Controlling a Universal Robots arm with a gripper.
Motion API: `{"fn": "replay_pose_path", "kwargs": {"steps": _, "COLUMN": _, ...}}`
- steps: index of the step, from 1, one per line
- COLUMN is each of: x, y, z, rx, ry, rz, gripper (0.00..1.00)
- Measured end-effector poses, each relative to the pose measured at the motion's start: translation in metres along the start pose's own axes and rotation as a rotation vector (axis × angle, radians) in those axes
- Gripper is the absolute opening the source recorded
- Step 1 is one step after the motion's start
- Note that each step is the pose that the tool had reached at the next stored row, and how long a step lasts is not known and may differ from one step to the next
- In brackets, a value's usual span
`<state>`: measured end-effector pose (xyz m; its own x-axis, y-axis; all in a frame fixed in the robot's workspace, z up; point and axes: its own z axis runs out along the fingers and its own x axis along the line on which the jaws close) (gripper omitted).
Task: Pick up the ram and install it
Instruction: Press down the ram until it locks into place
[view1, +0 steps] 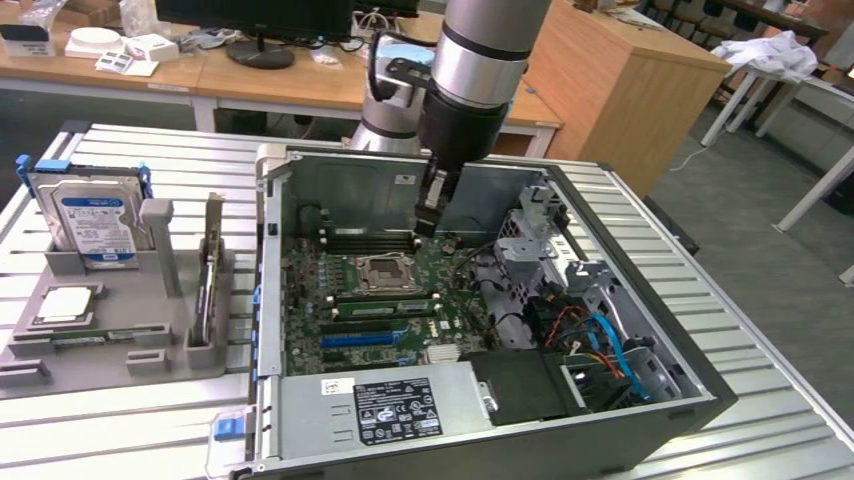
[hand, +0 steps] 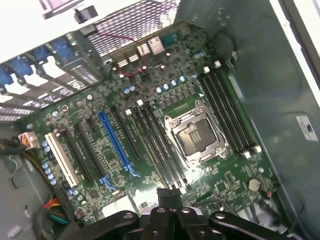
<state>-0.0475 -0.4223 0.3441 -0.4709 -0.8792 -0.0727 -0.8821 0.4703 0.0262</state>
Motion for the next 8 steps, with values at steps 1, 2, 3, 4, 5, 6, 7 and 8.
{"fn": "replay_pose_path", "kwargs": {"steps": 1, "x": 0.0000, "y": 0.0000, "z": 0.0000, "rx": 0.0012, "ry": -0.0005, "rz": 0.016, "gripper": 0.11}}
{"fn": "replay_pose_path", "kwargs": {"steps": 2, "x": 0.0000, "y": 0.0000, "z": 0.0000, "rx": 0.0023, "ry": -0.0008, "rz": 0.032, "gripper": 0.11}}
{"fn": "replay_pose_path", "kwargs": {"steps": 3, "x": 0.0000, "y": 0.0000, "z": 0.0000, "rx": 0.0035, "ry": -0.0013, "rz": 0.048, "gripper": 0.11}}
{"fn": "replay_pose_path", "kwargs": {"steps": 4, "x": 0.0000, "y": 0.0000, "z": 0.0000, "rx": 0.0048, "ry": -0.0017, "rz": 0.064, "gripper": 0.11}}
{"fn": "replay_pose_path", "kwargs": {"steps": 5, "x": 0.0000, "y": 0.0000, "z": 0.0000, "rx": 0.0059, "ry": -0.0022, "rz": 0.080, "gripper": 0.11}}
{"fn": "replay_pose_path", "kwargs": {"steps": 6, "x": 0.0000, "y": 0.0000, "z": 0.0000, "rx": 0.0072, "ry": -0.0026, "rz": 0.097, "gripper": 0.11}}
{"fn": "replay_pose_path", "kwargs": {"steps": 7, "x": 0.0000, "y": 0.0000, "z": 0.0000, "rx": 0.0084, "ry": -0.0030, "rz": 0.113, "gripper": 0.11}}
{"fn": "replay_pose_path", "kwargs": {"steps": 8, "x": 0.0000, "y": 0.0000, "z": 0.0000, "rx": 0.0096, "ry": -0.0034, "rz": 0.128, "gripper": 0.11}}
